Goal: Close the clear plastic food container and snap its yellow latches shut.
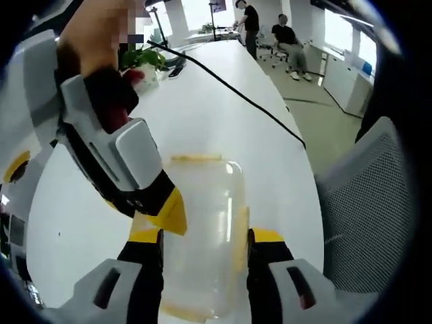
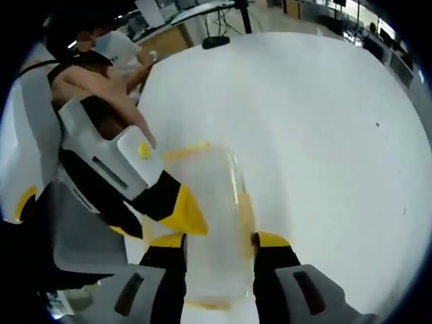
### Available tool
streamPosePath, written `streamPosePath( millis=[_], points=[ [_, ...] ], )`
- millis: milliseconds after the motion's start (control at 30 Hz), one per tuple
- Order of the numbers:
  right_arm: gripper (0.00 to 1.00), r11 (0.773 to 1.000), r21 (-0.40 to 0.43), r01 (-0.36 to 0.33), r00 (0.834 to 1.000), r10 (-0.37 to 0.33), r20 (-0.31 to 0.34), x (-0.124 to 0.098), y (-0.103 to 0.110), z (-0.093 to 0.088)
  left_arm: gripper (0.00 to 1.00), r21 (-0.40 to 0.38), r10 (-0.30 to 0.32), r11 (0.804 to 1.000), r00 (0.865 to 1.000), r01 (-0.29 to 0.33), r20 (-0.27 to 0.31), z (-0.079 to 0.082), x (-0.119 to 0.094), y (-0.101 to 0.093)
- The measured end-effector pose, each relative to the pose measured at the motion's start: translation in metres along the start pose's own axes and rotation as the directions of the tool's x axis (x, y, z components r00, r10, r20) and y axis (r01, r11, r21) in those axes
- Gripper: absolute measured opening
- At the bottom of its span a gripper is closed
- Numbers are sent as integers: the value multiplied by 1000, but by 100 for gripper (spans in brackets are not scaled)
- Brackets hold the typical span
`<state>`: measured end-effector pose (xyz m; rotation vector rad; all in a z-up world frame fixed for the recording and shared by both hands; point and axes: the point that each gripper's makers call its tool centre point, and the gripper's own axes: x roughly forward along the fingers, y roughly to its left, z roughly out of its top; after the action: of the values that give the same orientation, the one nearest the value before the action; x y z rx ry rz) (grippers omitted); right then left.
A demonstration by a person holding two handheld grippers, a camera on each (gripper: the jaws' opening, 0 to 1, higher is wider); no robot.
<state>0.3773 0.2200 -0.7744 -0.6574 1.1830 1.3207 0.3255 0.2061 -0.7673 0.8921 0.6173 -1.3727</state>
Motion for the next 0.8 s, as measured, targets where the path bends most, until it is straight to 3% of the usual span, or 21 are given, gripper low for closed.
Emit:
streamPosePath(
  millis=[200,333,367,400,567,633,800],
  points=[
    [37,1000,-6,10,1000,-10,-9,1,0,0,46,-6,8,1000,1000,-8,-14,-1,0,1],
    [35,1000,-30,6,998,-7,-60,1,1,0,46,-8,15,1000,999,-15,-29,0,1,1],
    [35,999,-32,5,997,-8,-79,2,2,-1,45,31,74,997,995,-72,-63,-6,0,10],
    [35,999,-48,3,997,-7,-81,2,2,0,45,-9,32,999,999,-32,-37,-3,5,1],
    [31,998,-46,-30,994,25,-107,5,0,0,45,6,19,1000,1000,-19,-19,-3,5,1],
    [31,996,-76,-50,987,38,-155,4,3,-1,45,3,19,1000,1000,-19,-24,-3,3,0],
    [33,997,-47,-54,990,47,-130,1,4,-2,46,2,31,1000,1000,-31,-8,-2,2,-2]
  ],
)
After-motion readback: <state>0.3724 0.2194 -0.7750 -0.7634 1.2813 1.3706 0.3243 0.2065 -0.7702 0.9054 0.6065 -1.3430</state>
